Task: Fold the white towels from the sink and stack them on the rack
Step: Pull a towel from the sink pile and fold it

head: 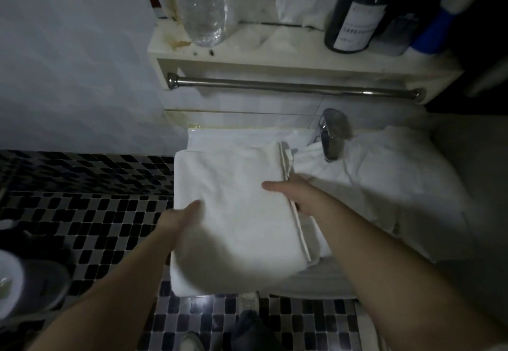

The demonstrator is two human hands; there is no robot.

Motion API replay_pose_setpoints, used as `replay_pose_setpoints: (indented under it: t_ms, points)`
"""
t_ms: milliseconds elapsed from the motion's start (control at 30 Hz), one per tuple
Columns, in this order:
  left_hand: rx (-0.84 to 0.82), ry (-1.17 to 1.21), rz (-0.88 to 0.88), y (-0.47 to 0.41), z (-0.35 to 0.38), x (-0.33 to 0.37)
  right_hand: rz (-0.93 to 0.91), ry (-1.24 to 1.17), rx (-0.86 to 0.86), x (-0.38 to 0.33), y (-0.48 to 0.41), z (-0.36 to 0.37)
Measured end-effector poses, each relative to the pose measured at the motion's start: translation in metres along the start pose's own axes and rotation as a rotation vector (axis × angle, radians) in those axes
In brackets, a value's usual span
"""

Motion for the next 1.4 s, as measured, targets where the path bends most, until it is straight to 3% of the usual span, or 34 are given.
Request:
replay_pose_setpoints:
  t_ms: [133, 233, 400, 500, 600, 800, 1033, 1167, 1400]
  points:
    - [-0.2, 0.051, 0.017, 0.004, 0.0, 0.011, -0.097, 0.097, 0.118, -0.016, -0.007, -0.011]
    - [-0.262, 0.137, 0.036, 0.007, -0.005, 0.024, -0.125, 0.13, 0.136, -0.025, -0.006, -0.015]
    - [-0.03, 0.17, 0.293, 0.015, -0.026, 0.071, -0.32, 0.048, 0.331, -0.057, 0.009, -0.028]
    - [-0.038, 0.101, 0.511, 0.031, -0.027, 0.107, -0.441, 0.107, 0.404, -0.085, 0.023, -0.027]
    - [-0.069, 0.043, 0.615, 0.04, -0.027, 0.137, -0.538, 0.14, 0.432, -0.107, 0.035, -0.021]
    - [-0.107, 0.0, 0.68, 0.039, -0.029, 0.176, -0.475, 0.037, 0.494, -0.114, 0.063, -0.018]
    - [-0.154, 0.034, 0.666, 0.035, -0.03, 0.223, -0.531, -0.424, 0.655, -0.094, 0.12, -0.009]
    - [-0.29, -0.015, 0.654, 0.04, -0.015, 0.228, -0.511, -0.596, 0.704, -0.067, 0.146, 0.012]
    - [-0.49, -0.082, 0.747, 0.077, 0.001, 0.213, -0.485, -0.403, 0.949, -0.032, 0.225, 0.045]
Point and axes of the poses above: each hand's wrist, its own y-axis away from the middle knuckle, its own z-axis out of the palm, x = y × z, the point moved 6 cm from there along -y, towards the middle knuckle, and after that the axes turned 5 degrees about -z, right-handed, at the moved point
